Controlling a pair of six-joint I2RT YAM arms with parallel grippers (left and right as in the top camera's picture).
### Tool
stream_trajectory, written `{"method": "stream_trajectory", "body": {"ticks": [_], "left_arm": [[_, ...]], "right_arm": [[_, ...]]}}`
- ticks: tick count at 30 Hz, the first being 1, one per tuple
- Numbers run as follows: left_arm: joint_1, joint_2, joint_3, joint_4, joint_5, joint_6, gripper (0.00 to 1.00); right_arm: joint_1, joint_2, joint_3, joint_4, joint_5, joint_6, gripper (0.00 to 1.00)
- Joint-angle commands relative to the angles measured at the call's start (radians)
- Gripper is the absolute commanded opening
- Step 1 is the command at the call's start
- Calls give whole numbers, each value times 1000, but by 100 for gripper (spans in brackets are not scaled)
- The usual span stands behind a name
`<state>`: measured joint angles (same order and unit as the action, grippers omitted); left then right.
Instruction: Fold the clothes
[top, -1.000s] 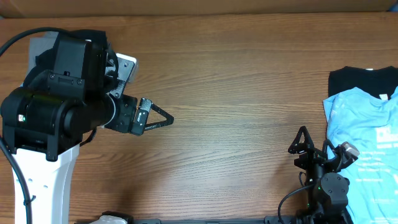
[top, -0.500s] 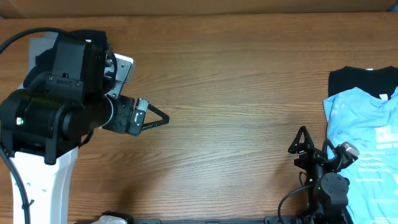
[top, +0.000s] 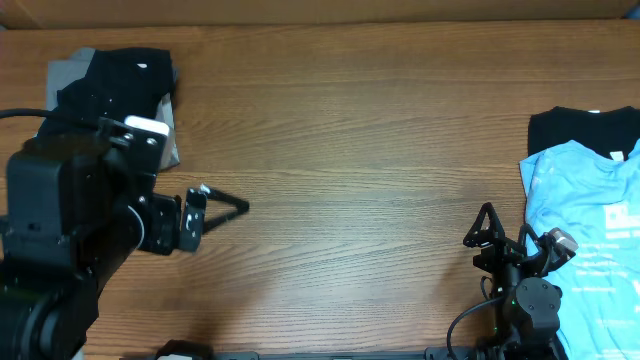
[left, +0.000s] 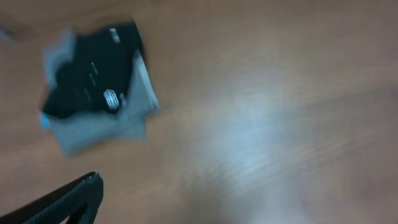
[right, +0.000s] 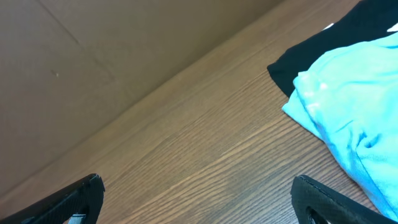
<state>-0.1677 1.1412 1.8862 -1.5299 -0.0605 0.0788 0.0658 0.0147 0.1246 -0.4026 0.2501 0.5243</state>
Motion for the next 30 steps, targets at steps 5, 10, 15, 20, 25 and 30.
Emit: {"method": "stream_trajectory", "body": {"ticks": [5,10,15,20,25,30], "left_arm": [[92,-253,-329,467,14,85,100],[144,-469,-617,796,66,166,100],[171,-677,-866,1019,79,180,100],[177,-877,-1104,1151,79,192,100],[179,-1030,-1291,1246,79,192,100],[182,-1139,-1450,1313,79,192,100]], "right_arm": [[-5,-12,-6,7,0,8,100],[-5,-12,-6,7,0,7,100],[-5,-12,-6,7,0,8,100],[-5,-12,-6,7,0,7,100],[-5,-12,-6,7,0,8,100],[-5,-12,-6,7,0,7,100]]}}
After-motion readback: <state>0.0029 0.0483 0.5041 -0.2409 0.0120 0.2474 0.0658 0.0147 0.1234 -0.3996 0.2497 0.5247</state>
